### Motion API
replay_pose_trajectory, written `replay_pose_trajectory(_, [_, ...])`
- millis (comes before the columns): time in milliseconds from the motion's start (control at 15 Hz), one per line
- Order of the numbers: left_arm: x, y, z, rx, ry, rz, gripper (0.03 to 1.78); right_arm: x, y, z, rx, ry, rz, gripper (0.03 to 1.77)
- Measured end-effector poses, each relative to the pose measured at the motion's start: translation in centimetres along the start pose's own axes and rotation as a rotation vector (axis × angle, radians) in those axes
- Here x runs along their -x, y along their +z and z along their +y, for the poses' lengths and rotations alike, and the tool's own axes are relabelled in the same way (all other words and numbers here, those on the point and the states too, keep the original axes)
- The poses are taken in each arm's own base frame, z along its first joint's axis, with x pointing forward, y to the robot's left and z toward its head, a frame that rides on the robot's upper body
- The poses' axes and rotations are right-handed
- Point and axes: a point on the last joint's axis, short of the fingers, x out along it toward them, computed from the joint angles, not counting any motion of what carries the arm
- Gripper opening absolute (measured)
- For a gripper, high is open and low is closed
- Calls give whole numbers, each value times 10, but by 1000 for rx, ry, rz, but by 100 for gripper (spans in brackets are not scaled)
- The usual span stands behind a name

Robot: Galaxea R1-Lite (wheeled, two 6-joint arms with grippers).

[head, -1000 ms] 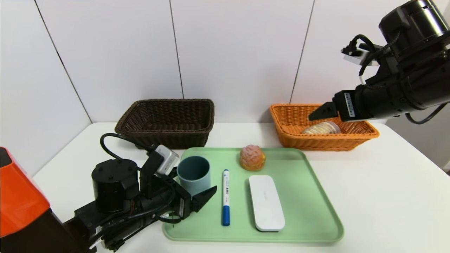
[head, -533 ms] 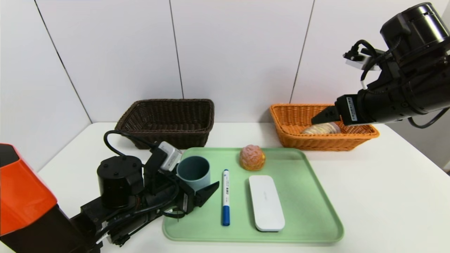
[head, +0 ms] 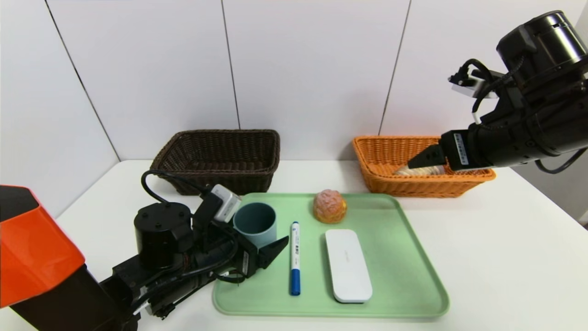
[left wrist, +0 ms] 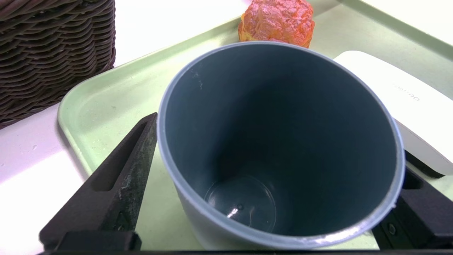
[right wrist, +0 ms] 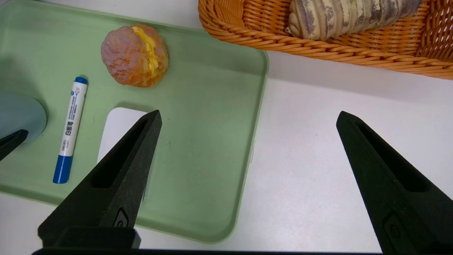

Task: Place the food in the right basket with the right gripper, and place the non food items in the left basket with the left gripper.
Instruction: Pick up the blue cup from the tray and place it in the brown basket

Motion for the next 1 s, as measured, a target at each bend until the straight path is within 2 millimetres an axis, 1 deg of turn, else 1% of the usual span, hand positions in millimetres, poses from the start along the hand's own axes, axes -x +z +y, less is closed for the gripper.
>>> replay_pose_trajectory(1000, [-3,0,1,-1,8,-2,169,-1,-2,0,-1,1,1,171])
